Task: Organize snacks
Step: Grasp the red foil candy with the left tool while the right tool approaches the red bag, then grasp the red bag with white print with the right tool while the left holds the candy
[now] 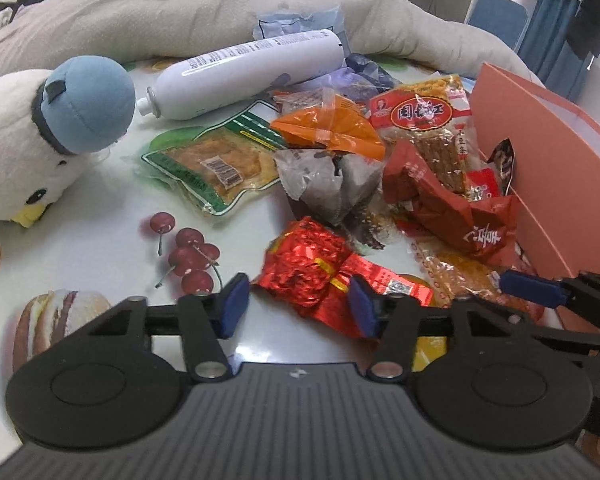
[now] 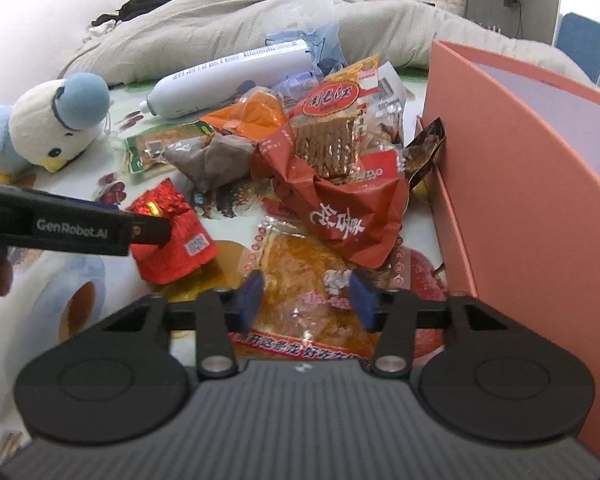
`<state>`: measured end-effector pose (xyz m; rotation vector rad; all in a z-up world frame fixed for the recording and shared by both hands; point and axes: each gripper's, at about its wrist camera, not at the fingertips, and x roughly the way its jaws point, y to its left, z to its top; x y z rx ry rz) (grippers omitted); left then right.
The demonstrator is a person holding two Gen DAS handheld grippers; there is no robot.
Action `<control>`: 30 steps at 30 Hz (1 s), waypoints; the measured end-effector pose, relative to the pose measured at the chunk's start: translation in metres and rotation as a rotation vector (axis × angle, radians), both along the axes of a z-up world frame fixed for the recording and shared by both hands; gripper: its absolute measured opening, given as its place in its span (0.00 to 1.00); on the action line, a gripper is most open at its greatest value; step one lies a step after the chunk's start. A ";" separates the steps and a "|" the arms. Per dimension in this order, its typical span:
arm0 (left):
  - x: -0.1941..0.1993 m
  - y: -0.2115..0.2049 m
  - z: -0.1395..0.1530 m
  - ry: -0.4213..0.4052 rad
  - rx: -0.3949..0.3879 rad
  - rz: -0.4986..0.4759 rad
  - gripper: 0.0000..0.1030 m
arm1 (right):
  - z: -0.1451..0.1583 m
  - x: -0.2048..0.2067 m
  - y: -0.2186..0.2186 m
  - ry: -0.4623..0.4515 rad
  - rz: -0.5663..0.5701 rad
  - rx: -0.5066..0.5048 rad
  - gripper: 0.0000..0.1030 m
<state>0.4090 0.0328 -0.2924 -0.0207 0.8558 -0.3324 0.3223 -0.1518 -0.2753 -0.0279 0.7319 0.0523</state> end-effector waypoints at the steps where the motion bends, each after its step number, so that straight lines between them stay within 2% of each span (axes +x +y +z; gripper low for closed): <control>1: -0.001 0.000 0.000 0.002 0.002 0.004 0.51 | 0.001 -0.001 0.000 -0.003 0.009 0.000 0.33; 4: -0.004 -0.001 0.002 0.010 0.000 0.006 0.42 | 0.003 -0.004 0.003 -0.007 0.029 -0.012 0.20; 7: -0.011 -0.002 0.003 0.017 -0.003 0.014 0.38 | 0.006 -0.007 0.003 0.001 0.042 0.000 0.17; 14: -0.042 0.008 0.005 0.040 -0.017 0.062 0.36 | 0.010 -0.032 0.006 0.026 0.079 -0.001 0.17; 20: -0.090 0.022 0.008 0.055 -0.008 0.126 0.36 | 0.016 -0.071 0.012 0.059 0.128 -0.010 0.17; 24: -0.121 0.032 0.008 0.062 -0.031 0.167 0.36 | 0.019 -0.102 0.015 0.077 0.160 -0.014 0.17; 30: -0.161 0.032 0.011 0.075 -0.042 0.177 0.36 | 0.023 -0.139 0.017 0.100 0.196 -0.011 0.17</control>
